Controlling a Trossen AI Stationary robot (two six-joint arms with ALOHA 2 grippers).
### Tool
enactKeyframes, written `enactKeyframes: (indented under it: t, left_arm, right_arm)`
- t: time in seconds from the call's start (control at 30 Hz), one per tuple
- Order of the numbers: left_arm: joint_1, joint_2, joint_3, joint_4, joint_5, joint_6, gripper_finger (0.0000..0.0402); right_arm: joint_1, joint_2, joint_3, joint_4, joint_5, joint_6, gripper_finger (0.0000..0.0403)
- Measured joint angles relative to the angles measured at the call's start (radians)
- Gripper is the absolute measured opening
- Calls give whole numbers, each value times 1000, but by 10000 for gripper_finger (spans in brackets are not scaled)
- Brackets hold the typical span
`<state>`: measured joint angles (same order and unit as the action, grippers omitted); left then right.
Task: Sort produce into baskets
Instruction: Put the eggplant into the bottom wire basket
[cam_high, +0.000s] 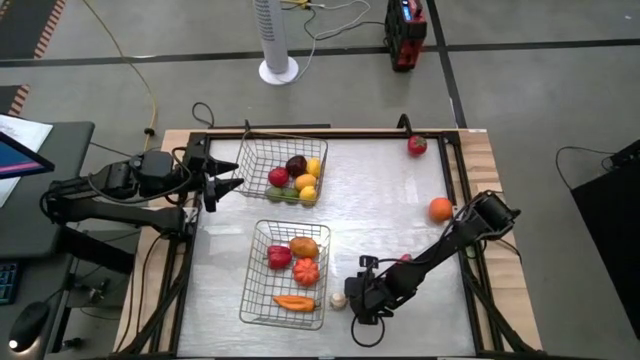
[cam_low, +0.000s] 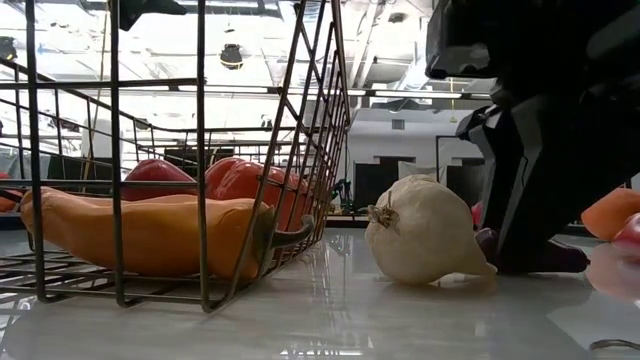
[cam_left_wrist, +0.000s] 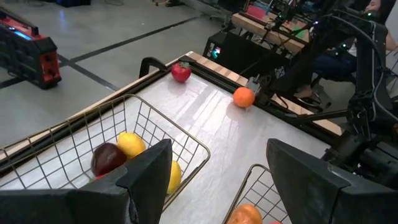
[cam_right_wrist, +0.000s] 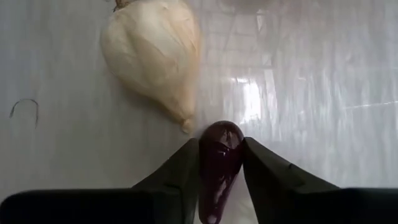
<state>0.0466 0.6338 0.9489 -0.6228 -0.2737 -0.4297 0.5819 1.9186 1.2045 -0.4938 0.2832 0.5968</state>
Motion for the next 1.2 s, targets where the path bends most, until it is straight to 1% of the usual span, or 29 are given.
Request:
enactKeyframes:
  t: [0.1, 0.2, 0.43, 0.67, 0.83, 0.97, 1.03, 1.13, 1.2]
  left_arm:
    - [0, 0, 0, 0, 0, 0, 249]
    - [0, 0, 0, 0, 0, 0, 249]
    - [0, 0, 0, 0, -1, 0, 249]
    - [0, 0, 0, 0, -2, 0, 249]
    - [0, 0, 0, 0, -2, 0, 249]
    - [0, 0, 0, 0, -3, 0, 249]
    - [0, 0, 0, 0, -3, 0, 249]
    - [0, 0, 0, 0, -3, -1, 249]
    - [0, 0, 0, 0, -3, -3, 249]
  right_arm:
    - [-5, 0, 0, -3, -13, -3, 126]
    - [-17, -18, 0, -16, -38, -3, 117]
    - [-76, -112, 0, -92, -31, -63, 115]
    - [-187, -253, 0, -65, -27, -123, 114]
    - [-272, -331, 0, 120, -52, -133, 114]
    - [-333, -354, 0, 277, -84, -135, 114]
    - [-358, -354, 0, 365, -128, -135, 114]
    - [-384, -340, 1, 490, -223, -135, 114]
    - [-396, -321, 1, 522, -275, -135, 118]
